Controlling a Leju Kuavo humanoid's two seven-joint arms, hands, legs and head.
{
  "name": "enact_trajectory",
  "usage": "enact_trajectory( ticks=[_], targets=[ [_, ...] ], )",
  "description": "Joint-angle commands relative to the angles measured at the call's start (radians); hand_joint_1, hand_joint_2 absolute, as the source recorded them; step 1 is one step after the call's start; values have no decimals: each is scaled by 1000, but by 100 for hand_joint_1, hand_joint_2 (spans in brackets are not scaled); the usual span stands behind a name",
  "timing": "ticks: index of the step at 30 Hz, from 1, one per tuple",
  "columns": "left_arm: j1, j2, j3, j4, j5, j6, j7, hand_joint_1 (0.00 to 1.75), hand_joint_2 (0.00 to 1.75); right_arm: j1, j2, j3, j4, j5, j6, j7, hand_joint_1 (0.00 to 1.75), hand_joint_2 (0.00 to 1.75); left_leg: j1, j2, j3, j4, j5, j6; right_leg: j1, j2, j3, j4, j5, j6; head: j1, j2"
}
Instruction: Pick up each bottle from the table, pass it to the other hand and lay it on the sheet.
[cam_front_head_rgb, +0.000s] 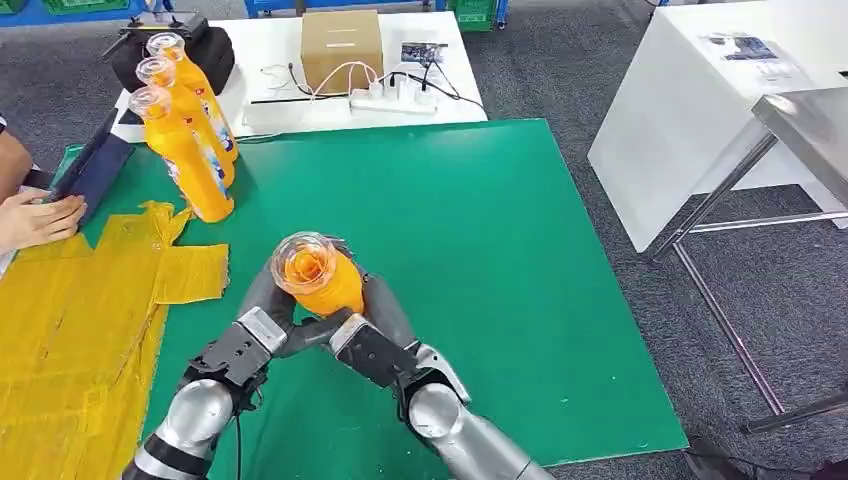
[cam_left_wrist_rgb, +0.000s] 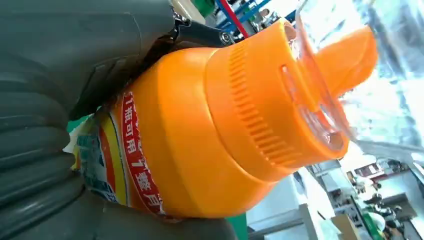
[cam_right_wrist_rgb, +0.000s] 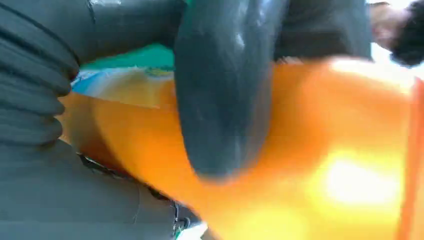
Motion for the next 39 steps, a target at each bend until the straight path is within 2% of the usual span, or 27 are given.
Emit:
enact_trajectory(
  ticks=[1,4,10,15,22,25,28,29,33,36,39],
  targets=[
    [-31,-9,-23,4,-7,9,-1,175,175,43,-28,-55,-87,-27,9,-2,0,175,0,-2,4,1,-2,0,1,-1,5,0,-2,-3,0,0],
    [-31,-11,-20,6,-13,18,1,175,175,46,-25,-61,-89,-32,3,-1,0,175,0,-2,3,0,-1,0,1,-2,4,0,-2,-3,0,0],
    [-27,34,106,-48,-95,159,25,175,175,156,-85,-212,-318,-49,-68,-10,0,175,0,-3,4,1,-2,0,1,-2,5,0,-2,-3,0,0],
    [-78,71,207,6,-359,357,98,175,175,233,-99,-258,-448,-16,-118,-34,0,175,0,-1,3,1,-1,0,1,-1,4,1,-2,-3,0,0],
    [-151,95,249,114,-635,442,197,175,175,283,-114,-282,-547,14,-141,-41,0,175,0,-2,2,0,0,0,1,-2,3,0,-1,-2,0,0],
    [-156,95,251,122,-633,441,195,175,175,286,-115,-283,-553,16,-141,-40,0,175,0,-2,2,0,0,0,1,-1,3,0,-1,-2,0,0],
    [-228,155,184,221,-935,380,338,175,175,314,-133,-301,-603,54,-153,-27,0,175,0,-2,2,0,0,0,0,-1,3,0,-1,-2,0,0],
    [-265,185,150,278,-1055,328,394,175,175,328,-140,-314,-624,59,-147,-14,0,175,0,-2,1,0,0,0,0,-2,2,0,-1,-2,0,0],
    [-449,207,69,619,-1251,135,532,175,175,384,-151,-401,-688,22,-59,31,0,175,1,-6,3,0,0,0,1,-6,5,1,-2,-3,0,0],
    [-578,191,6,902,-1295,56,543,175,175,383,-137,-475,-664,-23,-34,35,0,175,1,-7,4,0,1,0,1,-7,5,0,-1,-4,0,0],
    [-603,192,-16,987,-1318,32,554,175,175,361,-121,-509,-624,-32,-40,47,0,175,0,-4,3,0,2,0,1,-4,3,0,1,-4,0,0]
  ],
)
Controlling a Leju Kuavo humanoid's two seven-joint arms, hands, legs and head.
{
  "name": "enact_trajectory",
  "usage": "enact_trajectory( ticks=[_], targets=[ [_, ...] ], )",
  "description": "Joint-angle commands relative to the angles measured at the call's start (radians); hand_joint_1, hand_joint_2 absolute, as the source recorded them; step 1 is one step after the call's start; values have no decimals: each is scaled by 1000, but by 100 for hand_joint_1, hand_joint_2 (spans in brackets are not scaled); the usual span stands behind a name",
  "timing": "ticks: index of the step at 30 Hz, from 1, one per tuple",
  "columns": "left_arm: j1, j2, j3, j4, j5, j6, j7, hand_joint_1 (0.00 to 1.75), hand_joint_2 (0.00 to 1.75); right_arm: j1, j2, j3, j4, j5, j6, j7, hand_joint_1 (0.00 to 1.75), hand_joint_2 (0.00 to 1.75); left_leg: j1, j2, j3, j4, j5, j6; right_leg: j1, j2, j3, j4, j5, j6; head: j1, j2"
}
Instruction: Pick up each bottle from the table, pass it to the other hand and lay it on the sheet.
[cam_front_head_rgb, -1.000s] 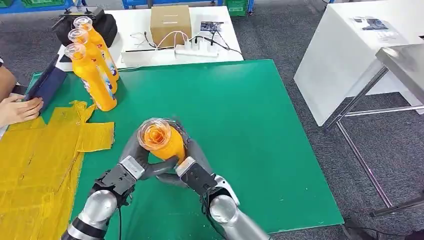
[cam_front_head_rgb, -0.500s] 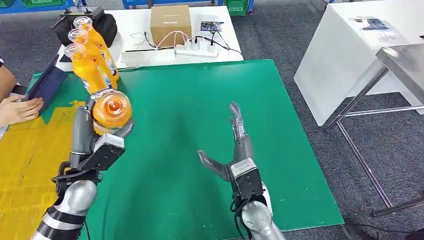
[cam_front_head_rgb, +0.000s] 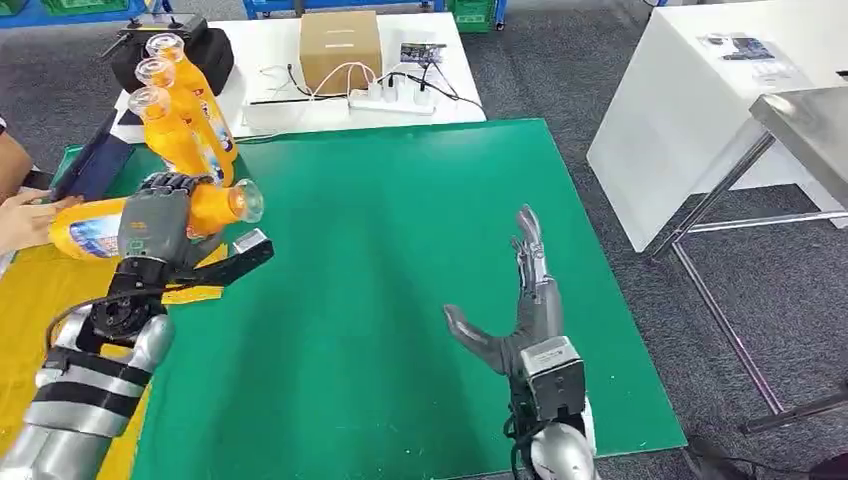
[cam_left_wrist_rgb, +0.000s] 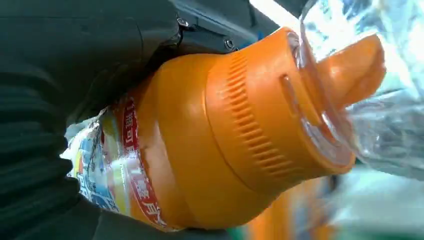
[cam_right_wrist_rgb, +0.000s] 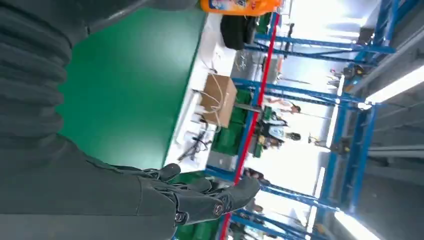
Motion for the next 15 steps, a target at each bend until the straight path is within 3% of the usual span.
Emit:
enact_trajectory(
  ticks=[1,14,15],
  targets=[
    [-292,21,-184,630,-69,-99,27,175,175,-8,2,-170,37,-48,17,22,0,175,0,-2,2,0,0,0,0,-2,4,0,-1,-2,0,0],
    [-311,64,-169,698,-58,-153,25,175,175,-31,3,-170,105,-40,6,32,0,175,1,2,2,0,0,0,1,3,3,1,0,-2,0,0],
    [-307,60,-156,697,-40,-141,9,150,175,-27,2,-175,103,-43,5,34,0,175,1,4,4,1,-2,0,2,4,5,1,-1,-3,0,0]
  ],
)
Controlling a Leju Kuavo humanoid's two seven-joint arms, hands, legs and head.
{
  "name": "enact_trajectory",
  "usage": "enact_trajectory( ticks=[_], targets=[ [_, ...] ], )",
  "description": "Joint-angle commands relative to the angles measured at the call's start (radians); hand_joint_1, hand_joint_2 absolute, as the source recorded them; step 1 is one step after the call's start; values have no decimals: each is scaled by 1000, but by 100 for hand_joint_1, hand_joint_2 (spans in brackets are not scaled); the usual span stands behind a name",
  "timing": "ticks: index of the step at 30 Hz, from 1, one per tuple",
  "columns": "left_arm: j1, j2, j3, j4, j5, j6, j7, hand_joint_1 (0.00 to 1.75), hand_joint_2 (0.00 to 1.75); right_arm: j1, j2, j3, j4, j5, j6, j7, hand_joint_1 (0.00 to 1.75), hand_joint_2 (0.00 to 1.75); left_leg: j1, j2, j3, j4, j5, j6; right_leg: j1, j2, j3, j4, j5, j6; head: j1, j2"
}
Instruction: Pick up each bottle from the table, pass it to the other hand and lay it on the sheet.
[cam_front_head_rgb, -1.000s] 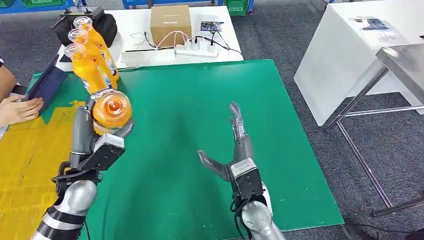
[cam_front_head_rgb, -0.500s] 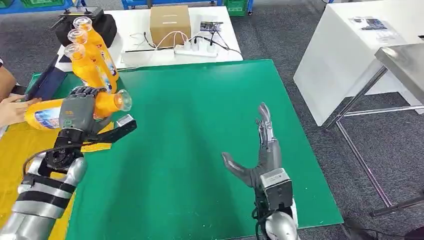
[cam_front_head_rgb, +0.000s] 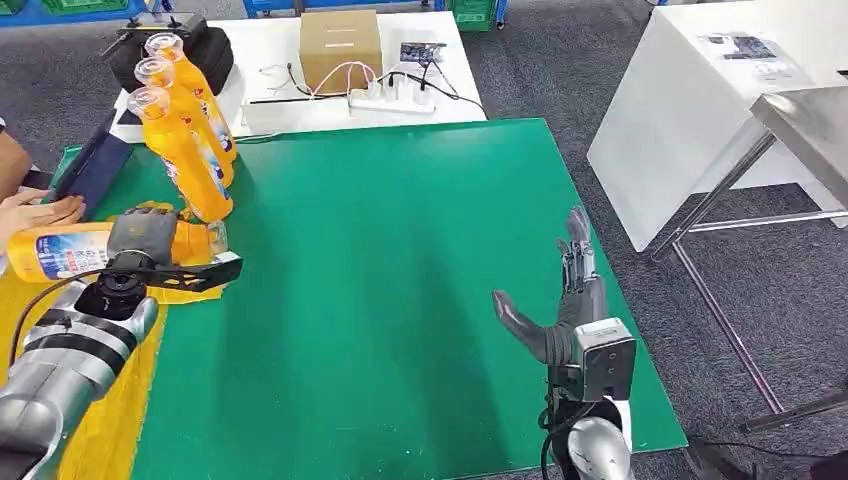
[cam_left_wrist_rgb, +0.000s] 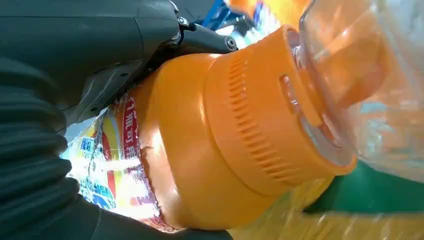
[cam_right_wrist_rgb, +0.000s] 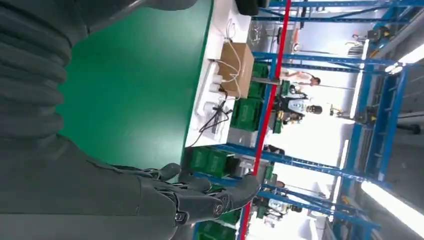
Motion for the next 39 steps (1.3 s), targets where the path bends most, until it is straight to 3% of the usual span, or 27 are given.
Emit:
enact_trajectory(
  ticks=[1,2,24,28,30,32,35,39],
  targets=[
    [-90,21,-21,172,45,1,-41,33,175,-32,3,-40,105,-7,-7,7,0,175,1,3,4,1,-1,0,2,3,3,0,0,-3,0,0],
    [-84,17,-11,167,61,12,-53,0,175,-26,2,-44,105,-8,-7,7,0,175,1,1,2,0,0,0,1,1,2,-1,0,-2,0,0],
    [-41,17,14,127,149,48,-121,0,175,-23,5,-51,130,-16,13,1,0,175,0,0,2,0,0,0,1,0,2,-1,0,-1,0,0],
    [12,6,57,30,209,214,-113,0,175,-10,5,-56,117,-14,13,5,0,175,1,1,5,0,-1,0,1,1,5,-1,-1,-3,0,0],
    [96,-20,136,-139,273,387,-134,0,175,13,8,-59,93,-13,13,8,0,175,0,0,5,0,-1,0,1,0,6,-1,-1,-3,0,0],
    [215,-45,210,-372,359,446,-188,0,175,32,8,-55,74,-11,16,9,0,175,0,-2,3,-1,0,0,0,-2,4,-1,-1,-2,0,0],
    [437,-118,304,-757,809,335,-423,0,175,55,4,-48,66,-57,58,5,0,175,-1,-2,4,-2,-1,1,-1,-2,4,-2,-2,-1,0,0],
    [653,-184,303,-993,1230,116,-537,0,175,75,5,-42,70,-111,108,-7,0,175,-1,2,8,-1,-5,1,-1,2,8,-2,-3,-2,0,0]
  ],
)
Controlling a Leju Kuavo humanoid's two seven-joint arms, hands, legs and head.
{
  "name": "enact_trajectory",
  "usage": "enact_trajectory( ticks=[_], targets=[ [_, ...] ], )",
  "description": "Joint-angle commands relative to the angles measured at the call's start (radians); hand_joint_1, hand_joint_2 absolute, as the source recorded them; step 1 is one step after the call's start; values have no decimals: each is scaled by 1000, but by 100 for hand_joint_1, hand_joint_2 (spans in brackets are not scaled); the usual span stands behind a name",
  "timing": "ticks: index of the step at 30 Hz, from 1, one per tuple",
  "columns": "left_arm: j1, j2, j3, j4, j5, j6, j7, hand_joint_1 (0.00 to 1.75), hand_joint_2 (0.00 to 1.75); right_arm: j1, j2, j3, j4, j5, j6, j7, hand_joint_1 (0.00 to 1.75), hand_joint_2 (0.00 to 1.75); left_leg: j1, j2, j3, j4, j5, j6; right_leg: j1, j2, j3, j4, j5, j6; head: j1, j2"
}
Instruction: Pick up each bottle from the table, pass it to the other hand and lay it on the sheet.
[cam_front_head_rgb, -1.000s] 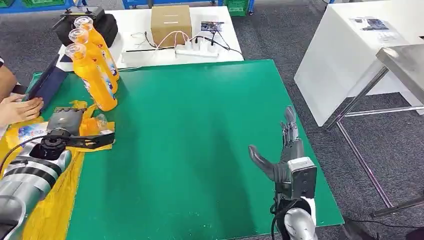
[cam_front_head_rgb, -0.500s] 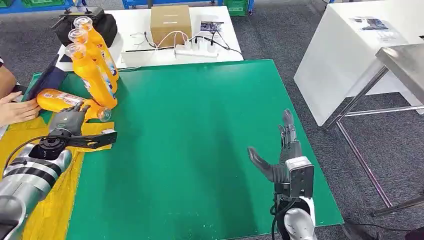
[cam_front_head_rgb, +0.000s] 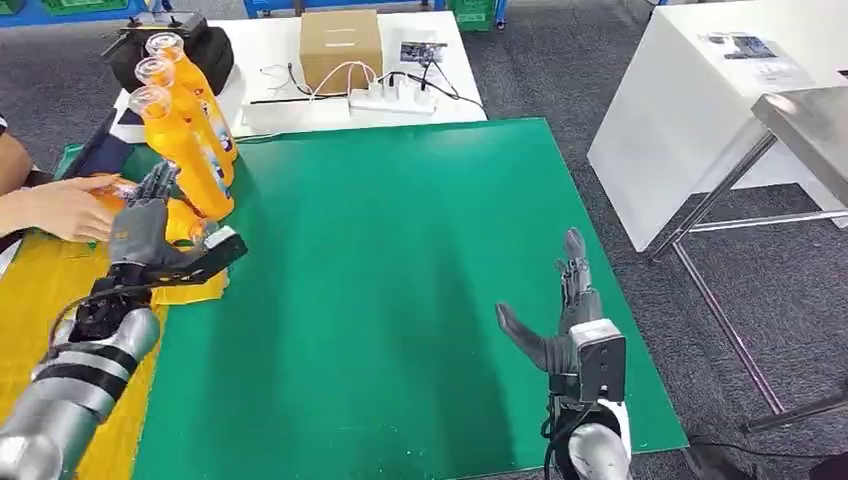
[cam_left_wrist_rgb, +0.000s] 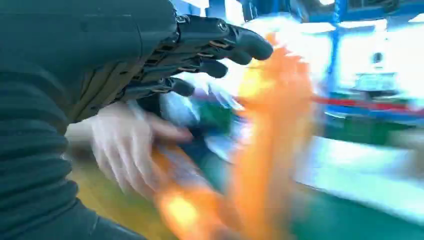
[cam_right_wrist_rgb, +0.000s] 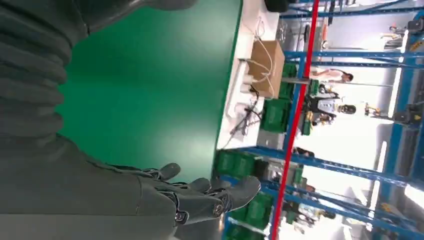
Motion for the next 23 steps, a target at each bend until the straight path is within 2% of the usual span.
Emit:
enact_trajectory(
  ticks=[1,3,7,17,23],
  targets=[
    [461,-171,148,-683,654,-302,-222,0,175,43,2,2,7,-76,72,-11,0,175,-1,2,5,-1,-3,0,-1,2,5,-2,-2,-2,0,0],
    [538,-197,122,-713,712,-330,-258,0,175,56,5,19,5,-76,74,-10,0,175,-1,5,8,-1,-6,0,0,5,7,-2,-3,-3,0,0],
    [617,-231,98,-721,754,-307,-276,0,175,62,2,48,-2,-74,49,7,0,175,-1,3,5,-1,-6,-1,0,4,4,-2,-3,-2,0,0],
    [626,-261,111,-692,782,-275,-274,0,175,48,-5,76,10,-69,24,13,0,175,1,1,4,0,-4,-1,1,3,3,-1,-3,0,0,0],
    [632,-284,90,-688,691,-181,-303,0,175,46,-9,98,21,-56,8,18,0,175,1,0,4,0,-4,-1,1,2,5,-1,-3,0,0,0]
  ],
)
